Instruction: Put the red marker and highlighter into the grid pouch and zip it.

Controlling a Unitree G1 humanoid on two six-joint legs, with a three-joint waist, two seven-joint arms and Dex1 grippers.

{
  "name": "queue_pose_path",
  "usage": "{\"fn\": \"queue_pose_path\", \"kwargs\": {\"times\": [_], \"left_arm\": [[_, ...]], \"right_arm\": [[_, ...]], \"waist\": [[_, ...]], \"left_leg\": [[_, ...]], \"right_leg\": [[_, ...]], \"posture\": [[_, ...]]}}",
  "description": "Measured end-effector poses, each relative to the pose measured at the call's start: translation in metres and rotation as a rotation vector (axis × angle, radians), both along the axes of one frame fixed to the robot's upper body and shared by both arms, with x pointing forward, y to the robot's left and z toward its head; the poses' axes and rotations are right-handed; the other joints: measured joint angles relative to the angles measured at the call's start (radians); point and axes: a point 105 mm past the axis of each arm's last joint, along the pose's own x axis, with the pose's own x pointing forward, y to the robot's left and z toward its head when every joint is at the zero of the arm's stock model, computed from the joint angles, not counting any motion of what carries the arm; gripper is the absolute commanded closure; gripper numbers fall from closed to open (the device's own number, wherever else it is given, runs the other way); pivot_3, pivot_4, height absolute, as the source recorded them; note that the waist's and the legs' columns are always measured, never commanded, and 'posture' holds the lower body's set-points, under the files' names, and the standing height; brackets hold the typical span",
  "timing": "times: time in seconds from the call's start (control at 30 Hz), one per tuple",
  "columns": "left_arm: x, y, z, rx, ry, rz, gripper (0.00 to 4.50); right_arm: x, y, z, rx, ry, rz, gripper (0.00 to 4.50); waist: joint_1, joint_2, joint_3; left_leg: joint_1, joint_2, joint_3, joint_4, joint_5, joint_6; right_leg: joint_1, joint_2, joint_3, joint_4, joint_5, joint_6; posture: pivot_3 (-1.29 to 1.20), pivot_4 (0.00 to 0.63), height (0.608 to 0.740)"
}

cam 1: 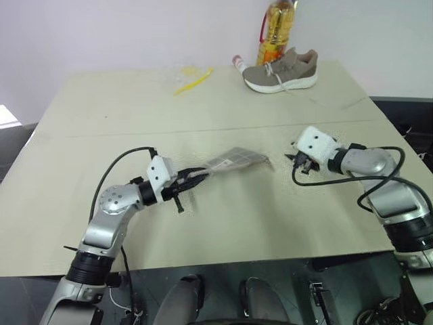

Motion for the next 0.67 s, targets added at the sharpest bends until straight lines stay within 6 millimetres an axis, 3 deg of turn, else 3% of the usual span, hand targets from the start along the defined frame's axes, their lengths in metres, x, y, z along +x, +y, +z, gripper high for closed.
{"fn": "queue_pose_path", "kwargs": {"times": [0.07,0.2,0.33,0.5,0.67], "left_arm": [[-0.004,0.003,-0.005,0.024,0.001,0.014,1.39],[-0.017,0.017,-0.021,0.061,0.069,0.065,1.39],[-0.022,0.042,-0.028,0.029,0.16,0.206,1.39],[-0.026,0.098,-0.041,-0.061,0.286,0.545,1.39],[-0.034,0.141,-0.043,-0.099,0.29,0.763,1.39]], "right_arm": [[-0.008,0.005,0.003,0.056,0.033,0.038,0.23],[-0.027,0.006,0.009,0.159,0.106,0.092,0.23],[-0.031,0.001,0.009,0.229,0.135,0.082,0.23],[-0.02,-0.011,0.016,0.426,0.081,0.002,0.23],[-0.02,-0.024,0.001,0.474,0.099,-0.063,0.23]], "waist": [[-0.001,0.0,0.0],[-0.003,0.0,0.0],[-0.001,0.0,0.0],[-0.001,0.0,0.0],[0.003,0.0,0.0]], "left_leg": [[0.0,0.0,0.0,0.0,0.0,0.0],[0.0,0.001,0.0,-0.001,0.0,0.0],[0.001,0.001,0.0,0.0,0.0,0.0],[0.001,0.001,0.0,0.0,0.0,0.0],[0.001,0.0,0.0,0.0,0.0,0.0]], "right_leg": [[0.0,0.0,0.0,0.0,0.0,0.0],[0.0,0.0,0.0,0.0,0.0,0.0],[0.0,0.0,0.0,0.0,-0.002,-0.004],[0.001,0.0,0.0,0.0,-0.002,-0.003],[0.002,-0.001,0.0,-0.001,-0.002,-0.004]], "posture": [[0.0,0.15,0.74],[0.0,0.15,0.74],[0.0,0.15,0.74],[0.0,0.15,0.74],[0.0,0.15,0.74]]}}
